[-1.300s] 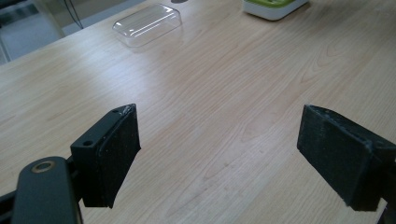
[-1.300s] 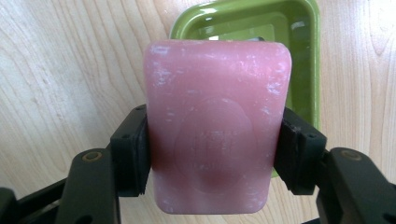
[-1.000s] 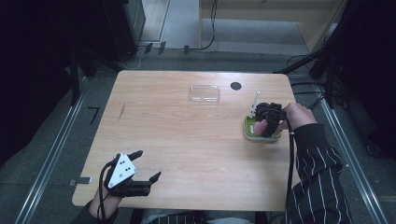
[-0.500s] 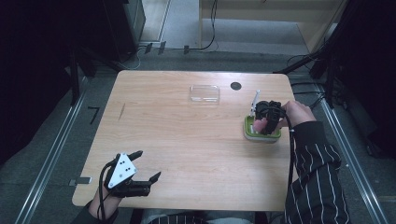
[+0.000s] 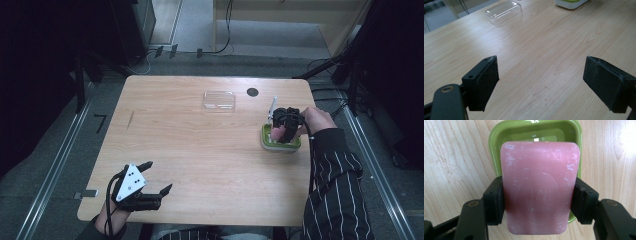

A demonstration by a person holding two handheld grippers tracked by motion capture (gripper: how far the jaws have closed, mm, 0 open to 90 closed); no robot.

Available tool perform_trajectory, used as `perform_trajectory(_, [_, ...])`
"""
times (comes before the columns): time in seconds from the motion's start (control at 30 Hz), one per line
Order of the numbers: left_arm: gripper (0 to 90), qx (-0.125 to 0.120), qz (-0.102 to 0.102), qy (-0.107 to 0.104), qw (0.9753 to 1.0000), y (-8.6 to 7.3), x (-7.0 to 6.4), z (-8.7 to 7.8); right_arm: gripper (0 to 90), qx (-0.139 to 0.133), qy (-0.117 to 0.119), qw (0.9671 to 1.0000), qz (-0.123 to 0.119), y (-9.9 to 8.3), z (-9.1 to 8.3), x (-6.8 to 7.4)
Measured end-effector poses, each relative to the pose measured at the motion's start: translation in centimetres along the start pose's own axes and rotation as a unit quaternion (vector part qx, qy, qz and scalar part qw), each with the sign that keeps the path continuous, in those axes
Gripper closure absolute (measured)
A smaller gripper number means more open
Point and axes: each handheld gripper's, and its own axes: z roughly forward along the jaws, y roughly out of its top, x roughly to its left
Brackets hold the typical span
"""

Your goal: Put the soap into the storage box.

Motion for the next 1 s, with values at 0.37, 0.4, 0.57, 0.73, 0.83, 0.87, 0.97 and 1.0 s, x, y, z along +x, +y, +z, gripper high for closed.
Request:
perform_trajectory(0.37, [14.0, 0.0, -0.001, 0.002, 1.0, 0.0, 0.0, 0.0, 38.5, 0.007, 0.002, 1.0, -0.006, 0.2, 0.9, -0.2])
perform_trajectory(0.4, [14.0, 0.0, -0.001, 0.002, 1.0, 0.0, 0.0, 0.0, 38.5, 0.003, 0.002, 0.9999, -0.01, 0.2, 1.0, -0.3])
perform_trajectory(0.57, [14.0, 0.002, -0.001, 0.003, 1.0, -0.1, 0.0, 0.0, 38.5, 0.0, 0.0, 0.9999, -0.013, 0.1, 1.1, -0.4])
perform_trajectory(0.73, [14.0, 0.002, -0.003, 0.003, 1.0, -0.1, 0.0, -0.1, 38.5, 0.003, 0.006, 0.9999, -0.013, 0.0, 1.5, -0.6])
perform_trajectory(0.83, [14.0, 0.003, -0.004, 0.004, 1.0, -0.1, 0.0, -0.1, 38.5, 0.003, 0.01, 0.9998, -0.017, 0.0, 1.7, -0.7])
perform_trajectory(0.87, [14.0, 0.003, -0.005, 0.005, 1.0, -0.1, 0.0, -0.1, 38.5, 0.002, 0.01, 0.9998, -0.019, 0.1, 1.8, -0.7])
perform_trajectory(0.97, [14.0, 0.002, -0.005, 0.006, 1.0, -0.2, 0.0, -0.2, 38.4, 0.008, 0.012, 0.9997, -0.017, 0.1, 2.0, -0.7])
perform_trajectory(1.0, [14.0, 0.002, -0.005, 0.006, 1.0, -0.2, 0.0, -0.2, 38.4, 0.008, 0.012, 0.9997, -0.017, 0.1, 2.0, -0.7])
